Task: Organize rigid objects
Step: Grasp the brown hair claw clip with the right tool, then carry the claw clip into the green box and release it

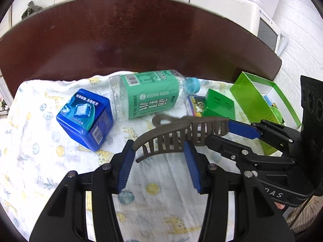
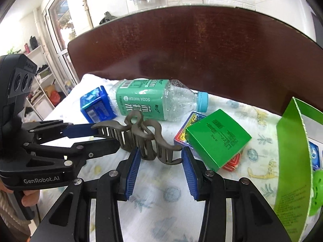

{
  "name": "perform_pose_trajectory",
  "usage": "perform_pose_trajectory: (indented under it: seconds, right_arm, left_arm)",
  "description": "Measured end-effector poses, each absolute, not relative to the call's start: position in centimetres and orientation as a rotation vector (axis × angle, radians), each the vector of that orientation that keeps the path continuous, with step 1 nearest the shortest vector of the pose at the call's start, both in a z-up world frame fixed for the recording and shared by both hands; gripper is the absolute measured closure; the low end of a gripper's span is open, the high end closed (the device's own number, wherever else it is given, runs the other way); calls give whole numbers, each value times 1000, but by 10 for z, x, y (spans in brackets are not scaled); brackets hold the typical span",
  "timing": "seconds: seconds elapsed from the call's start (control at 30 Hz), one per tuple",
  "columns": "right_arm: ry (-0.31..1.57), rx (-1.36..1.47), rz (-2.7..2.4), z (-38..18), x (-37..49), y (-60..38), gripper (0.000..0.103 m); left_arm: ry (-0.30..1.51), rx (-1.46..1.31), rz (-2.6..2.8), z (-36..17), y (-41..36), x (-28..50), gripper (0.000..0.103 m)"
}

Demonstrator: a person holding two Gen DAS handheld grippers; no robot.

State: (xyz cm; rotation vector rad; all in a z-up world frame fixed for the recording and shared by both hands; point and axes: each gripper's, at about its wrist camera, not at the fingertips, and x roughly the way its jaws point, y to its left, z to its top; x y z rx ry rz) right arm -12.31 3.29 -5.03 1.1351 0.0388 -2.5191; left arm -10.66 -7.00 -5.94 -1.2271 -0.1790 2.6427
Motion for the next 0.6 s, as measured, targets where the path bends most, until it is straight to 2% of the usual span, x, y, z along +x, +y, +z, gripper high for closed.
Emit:
perform_pose_trajectory:
  seconds: [0.3, 0.6]
  right_arm:
    - [16, 1060, -2563, -20, -94, 51, 58]
    - [-21, 914, -2692, 22, -62, 95, 58]
  left_arm:
    - [-104, -1127, 2680, -25, -51, -82, 55]
    - [28, -982, 2658, 15, 12, -80, 55]
